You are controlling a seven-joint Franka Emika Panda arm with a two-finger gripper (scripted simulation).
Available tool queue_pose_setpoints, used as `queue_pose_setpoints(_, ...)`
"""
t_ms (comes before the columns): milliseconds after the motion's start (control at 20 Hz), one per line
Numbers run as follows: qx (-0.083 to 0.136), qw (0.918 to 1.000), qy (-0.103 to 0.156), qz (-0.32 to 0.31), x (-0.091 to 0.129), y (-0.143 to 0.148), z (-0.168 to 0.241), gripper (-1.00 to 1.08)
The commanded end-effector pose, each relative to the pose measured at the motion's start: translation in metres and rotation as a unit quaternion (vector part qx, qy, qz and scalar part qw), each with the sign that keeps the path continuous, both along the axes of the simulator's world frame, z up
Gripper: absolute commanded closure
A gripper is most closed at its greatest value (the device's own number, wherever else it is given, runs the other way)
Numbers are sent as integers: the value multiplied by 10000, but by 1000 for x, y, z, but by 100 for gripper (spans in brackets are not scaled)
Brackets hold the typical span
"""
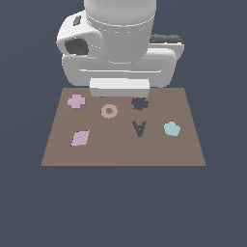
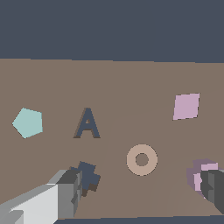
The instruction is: Insert a designated object into the corresponding slot on a board.
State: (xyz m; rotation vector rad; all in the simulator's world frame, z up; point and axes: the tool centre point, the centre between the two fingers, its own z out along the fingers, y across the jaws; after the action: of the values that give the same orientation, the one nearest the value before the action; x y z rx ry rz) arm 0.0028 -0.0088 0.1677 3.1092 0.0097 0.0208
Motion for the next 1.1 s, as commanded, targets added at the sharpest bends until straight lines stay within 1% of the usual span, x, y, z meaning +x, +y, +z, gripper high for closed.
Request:
queue_pose_setpoints(0,0,10000,0,0,0,0,0,-92)
queue_pose_setpoints(250,7,10000,3,18,-4,-7,-5,-92)
queue_pose_setpoints(500,27,10000,12,73,-15,-28,-20,-92)
queue_pose_setpoints(700,51,9999,23,140,-28,-53,-39,-92)
queue_pose_setpoints(1050,104,9995,48,286,-54,-109,-80,-92)
